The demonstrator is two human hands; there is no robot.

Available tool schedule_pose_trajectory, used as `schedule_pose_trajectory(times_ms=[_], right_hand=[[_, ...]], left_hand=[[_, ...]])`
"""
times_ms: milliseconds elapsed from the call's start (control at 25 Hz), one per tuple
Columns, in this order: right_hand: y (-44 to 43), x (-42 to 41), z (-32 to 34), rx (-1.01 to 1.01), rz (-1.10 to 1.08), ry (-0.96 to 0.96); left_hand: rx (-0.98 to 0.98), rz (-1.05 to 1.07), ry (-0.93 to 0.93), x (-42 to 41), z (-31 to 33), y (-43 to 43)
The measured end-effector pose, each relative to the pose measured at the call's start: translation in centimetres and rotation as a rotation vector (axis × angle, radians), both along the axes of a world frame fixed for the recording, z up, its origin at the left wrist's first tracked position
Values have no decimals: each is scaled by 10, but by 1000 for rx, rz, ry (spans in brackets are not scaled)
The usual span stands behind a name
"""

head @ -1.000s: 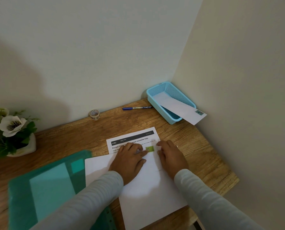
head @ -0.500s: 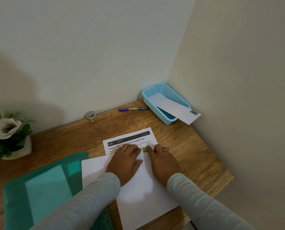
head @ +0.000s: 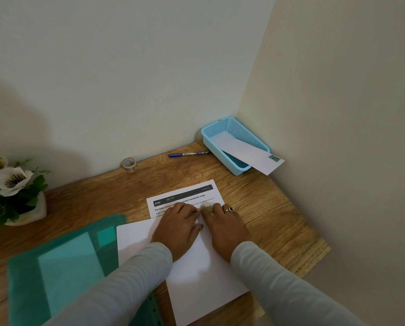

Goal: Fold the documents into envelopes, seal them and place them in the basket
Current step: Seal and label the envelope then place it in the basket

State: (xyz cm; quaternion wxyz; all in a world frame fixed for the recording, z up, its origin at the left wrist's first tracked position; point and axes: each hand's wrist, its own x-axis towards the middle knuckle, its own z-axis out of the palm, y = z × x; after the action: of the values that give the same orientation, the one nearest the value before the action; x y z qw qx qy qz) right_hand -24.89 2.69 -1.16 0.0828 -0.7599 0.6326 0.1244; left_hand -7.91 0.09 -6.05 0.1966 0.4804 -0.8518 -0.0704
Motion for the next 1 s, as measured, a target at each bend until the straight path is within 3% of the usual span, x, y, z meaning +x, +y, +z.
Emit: schedule_pose_trajectory(times_ms=[1000], right_hand=[[12,-13,2,-1,-113,-82]], left_hand=[[35,17,-30,0,1,0]])
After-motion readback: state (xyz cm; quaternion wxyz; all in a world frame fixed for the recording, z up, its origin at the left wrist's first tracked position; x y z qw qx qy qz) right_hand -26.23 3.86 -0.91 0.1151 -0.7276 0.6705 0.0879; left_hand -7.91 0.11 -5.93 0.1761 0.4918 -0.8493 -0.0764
